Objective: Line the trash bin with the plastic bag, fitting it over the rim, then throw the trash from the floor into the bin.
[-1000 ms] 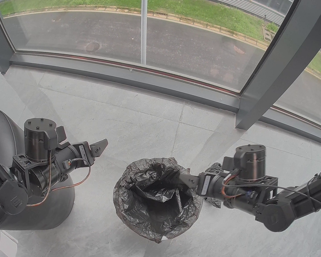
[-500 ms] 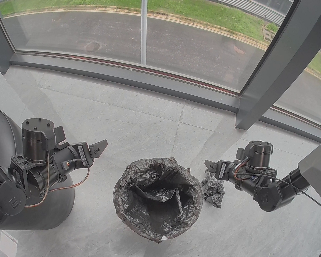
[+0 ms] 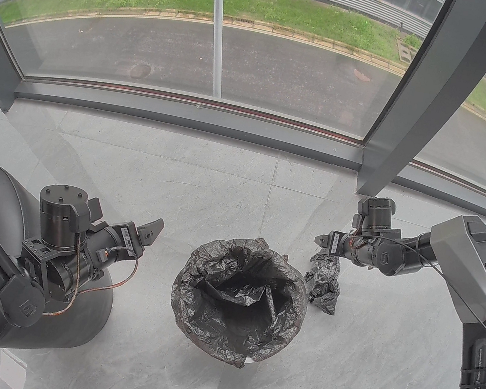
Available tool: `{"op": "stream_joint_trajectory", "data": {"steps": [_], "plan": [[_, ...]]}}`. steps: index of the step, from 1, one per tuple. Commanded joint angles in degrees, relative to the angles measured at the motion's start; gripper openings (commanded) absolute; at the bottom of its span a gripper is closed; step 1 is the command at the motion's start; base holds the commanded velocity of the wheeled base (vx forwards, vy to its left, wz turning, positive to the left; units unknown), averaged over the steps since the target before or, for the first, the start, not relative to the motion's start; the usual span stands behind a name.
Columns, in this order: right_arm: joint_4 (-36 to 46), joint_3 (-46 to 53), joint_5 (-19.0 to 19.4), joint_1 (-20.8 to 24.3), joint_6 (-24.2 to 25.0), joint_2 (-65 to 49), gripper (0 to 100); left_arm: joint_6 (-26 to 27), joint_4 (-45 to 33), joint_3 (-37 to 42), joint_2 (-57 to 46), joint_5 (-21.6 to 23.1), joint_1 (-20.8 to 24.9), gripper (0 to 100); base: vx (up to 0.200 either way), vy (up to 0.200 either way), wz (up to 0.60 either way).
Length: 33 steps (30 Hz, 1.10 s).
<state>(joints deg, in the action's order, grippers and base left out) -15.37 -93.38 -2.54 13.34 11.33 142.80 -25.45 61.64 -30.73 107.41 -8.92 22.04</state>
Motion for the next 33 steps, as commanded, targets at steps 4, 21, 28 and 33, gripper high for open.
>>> {"op": "stream_joint_trajectory", "data": {"steps": [4, 21, 28, 33], "plan": [[14.93, -21.21, -0.01, -1.03, -0.08, 15.58, 100, -0.03, 0.15, -0.38, 2.63, 0.05, -0.16, 100, 0.000, 0.000, 0.00], [20.12, -21.21, 0.07, -1.47, 0.28, 27.27, 0, -0.03, 5.51, -0.47, 7.20, -0.13, -0.16, 100, 0.000, 0.000, 0.00], [22.32, -21.21, -0.54, -1.47, 3.70, 26.83, 0, -0.03, 5.60, -0.29, 7.20, -0.22, -0.16, 100, 0.000, 0.000, 0.00], [27.50, -21.21, -1.33, -1.56, 6.87, 19.53, 0, -0.03, 5.60, -0.29, 7.02, -0.22, -0.16, 100, 0.000, 0.000, 0.00]]}}
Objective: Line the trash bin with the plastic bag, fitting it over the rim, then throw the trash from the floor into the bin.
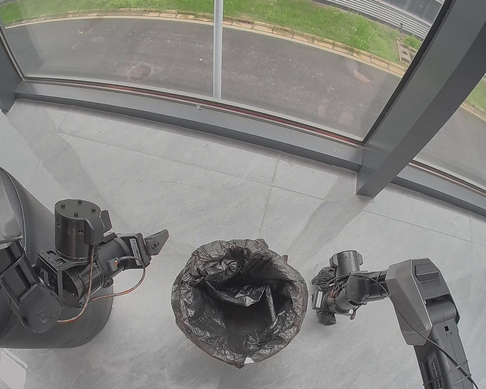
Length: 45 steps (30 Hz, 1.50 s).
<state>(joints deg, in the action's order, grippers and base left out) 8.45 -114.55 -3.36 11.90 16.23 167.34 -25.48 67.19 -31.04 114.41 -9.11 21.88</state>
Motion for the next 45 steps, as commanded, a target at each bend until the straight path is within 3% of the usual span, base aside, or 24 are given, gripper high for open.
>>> {"op": "stream_joint_trajectory", "data": {"steps": [1, 8, 14, 24, 27, 31, 35, 37, 45], "plan": [[4.82, -0.04, -0.50, -0.12, 2.50, -6.85, 0, -0.01, 0.04, 0.10, -0.06, -0.03, 0.00, 100, 0.000, 0.000, 0.00], [9.92, -0.04, -0.68, 1.46, 3.81, -23.02, 0, -0.01, 0.04, 0.19, -0.50, -0.03, 0.00, 100, 0.000, 0.000, 0.00], [10.18, -0.04, -0.77, 3.75, -0.32, -33.57, 0, -0.01, 0.04, 0.19, -0.50, -0.03, 0.00, 100, 0.000, 0.000, 0.00], [10.18, -0.04, -0.94, 10.78, -3.48, -48.25, 0, -0.01, 0.39, 0.36, -0.94, -0.12, 0.00, 100, 0.000, 0.000, 0.00], [14.40, -0.04, -0.06, 14.21, -3.48, -52.99, 0, 0.08, 0.39, 0.98, -1.82, -0.12, 0.27, 100, 0.000, 0.000, 0.00], [26.97, -0.04, 4.07, 19.13, 0.12, -54.49, 0, 0.08, 0.31, 1.24, -2.52, -0.12, 0.44, 100, 0.000, 0.000, 0.00], [31.89, -0.04, 10.22, 22.03, 5.57, -52.47, 0, 0.08, 0.31, 1.24, -2.88, -0.12, 0.53, 100, 0.000, 0.000, 0.00], [33.48, -0.04, 13.74, 23.70, 6.27, -51.06, 0, 0.17, 0.31, 1.33, -3.05, -0.12, 0.53, 100, 0.000, 0.000, 0.00], [28.91, 2.32, 20.15, 28.18, 6.27, -41.13, 0, 0.17, 0.31, 1.33, -3.31, -0.12, 0.53, 100, 0.000, 0.000, 0.00]]}}
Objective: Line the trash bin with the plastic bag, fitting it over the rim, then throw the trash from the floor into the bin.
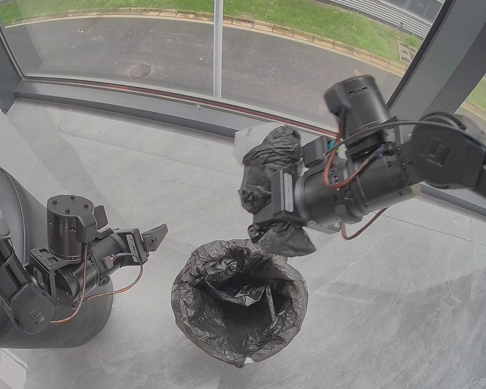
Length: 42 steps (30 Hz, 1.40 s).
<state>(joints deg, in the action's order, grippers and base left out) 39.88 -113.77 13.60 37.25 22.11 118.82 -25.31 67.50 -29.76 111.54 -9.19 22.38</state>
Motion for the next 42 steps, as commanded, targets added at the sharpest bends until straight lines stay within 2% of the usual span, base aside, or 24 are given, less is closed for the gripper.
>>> {"op": "stream_joint_trajectory", "data": {"steps": [1, 15, 24, 36, 42], "plan": [[-2.61, 1.54, 3.62, 3.09, 0.30, 8.18, 0, 0.00, 0.00, 0.05, -0.45, -0.04, 0.03, 100, 0.000, 0.000, 0.00], [-2.43, 3.03, 4.41, 3.88, -0.58, 15.48, 0, 0.00, 0.00, -0.04, 0.17, -0.04, 0.03, 100, 0.000, 0.000, 0.00], [-2.35, 3.03, 4.24, 2.74, -1.02, 19.17, 0, 0.00, 0.00, 0.05, 0.25, -0.04, 0.03, 100, 0.000, 0.000, 0.00], [-2.61, 3.91, 3.62, 1.86, -1.64, 23.21, 0, 0.00, 0.00, 0.05, 0.52, -0.04, 0.03, 100, 0.000, 0.000, 0.00], [-2.87, 3.82, 1.60, 0.98, -1.81, 24.97, 0, 0.00, 0.00, 0.05, 0.52, -0.04, 0.03, 100, 0.000, 0.000, 0.00]]}}
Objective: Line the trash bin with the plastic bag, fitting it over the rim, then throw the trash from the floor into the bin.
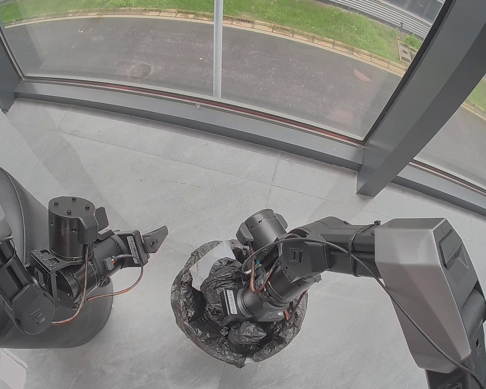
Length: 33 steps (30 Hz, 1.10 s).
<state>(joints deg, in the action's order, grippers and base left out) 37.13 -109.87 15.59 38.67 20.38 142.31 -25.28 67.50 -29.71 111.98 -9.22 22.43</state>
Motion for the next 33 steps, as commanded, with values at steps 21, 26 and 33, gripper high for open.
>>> {"op": "stream_joint_trajectory", "data": {"steps": [21, 26, 33], "plan": [[-0.22, -0.25, -3.73, -2.98, 0.10, 2.36, 0, -0.03, 0.00, 0.00, 0.34, -0.01, -0.02, 100, 0.000, 0.000, 0.00], [-0.22, -0.25, -5.84, -2.98, 0.01, 2.88, 0, -0.12, 0.00, 0.00, 0.52, 0.08, -0.02, 100, 0.000, 0.000, 0.00], [-0.22, -0.25, -5.84, -2.98, 0.36, 2.44, 100, -0.12, 0.00, 0.00, 0.52, -0.01, -0.02, 100, 0.000, 0.000, 0.00]]}}
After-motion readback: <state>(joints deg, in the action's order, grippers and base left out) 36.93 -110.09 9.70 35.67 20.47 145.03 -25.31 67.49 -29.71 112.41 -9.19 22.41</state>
